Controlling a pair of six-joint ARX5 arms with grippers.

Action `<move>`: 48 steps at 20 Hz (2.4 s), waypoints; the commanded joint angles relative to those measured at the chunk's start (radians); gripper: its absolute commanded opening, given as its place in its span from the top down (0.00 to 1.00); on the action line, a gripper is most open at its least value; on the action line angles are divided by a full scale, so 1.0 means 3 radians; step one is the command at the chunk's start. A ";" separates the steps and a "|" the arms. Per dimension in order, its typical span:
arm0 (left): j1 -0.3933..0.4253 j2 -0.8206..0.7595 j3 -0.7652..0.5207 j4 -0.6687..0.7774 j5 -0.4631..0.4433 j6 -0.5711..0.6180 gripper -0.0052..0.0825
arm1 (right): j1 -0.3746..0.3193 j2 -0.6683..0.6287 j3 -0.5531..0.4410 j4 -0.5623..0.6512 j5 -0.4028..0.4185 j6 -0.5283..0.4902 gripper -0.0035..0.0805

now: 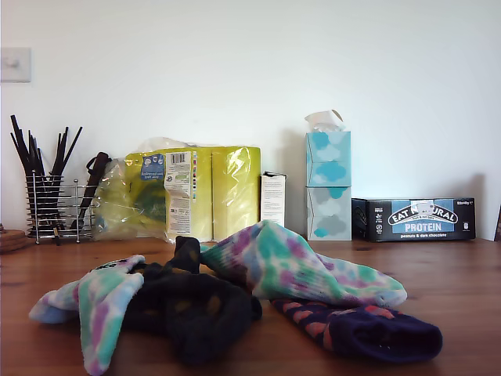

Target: Pair up the socks based on colour and pattern, by placing each sock on top of its pair

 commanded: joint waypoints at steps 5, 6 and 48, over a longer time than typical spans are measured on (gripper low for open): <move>-0.0009 -0.0006 -0.0058 0.0045 0.0203 -0.0008 0.96 | -0.0006 0.0010 0.0001 0.0013 -0.0004 0.0011 0.97; -0.0009 -0.0006 -0.0058 0.0045 0.0203 -0.0008 0.96 | -0.0006 0.0011 0.0001 0.0013 -0.0004 0.0011 0.97; -0.1144 0.3855 0.1750 0.0801 0.0778 0.2051 0.63 | 0.0352 0.2890 0.0379 0.0416 -0.0267 -0.0365 0.97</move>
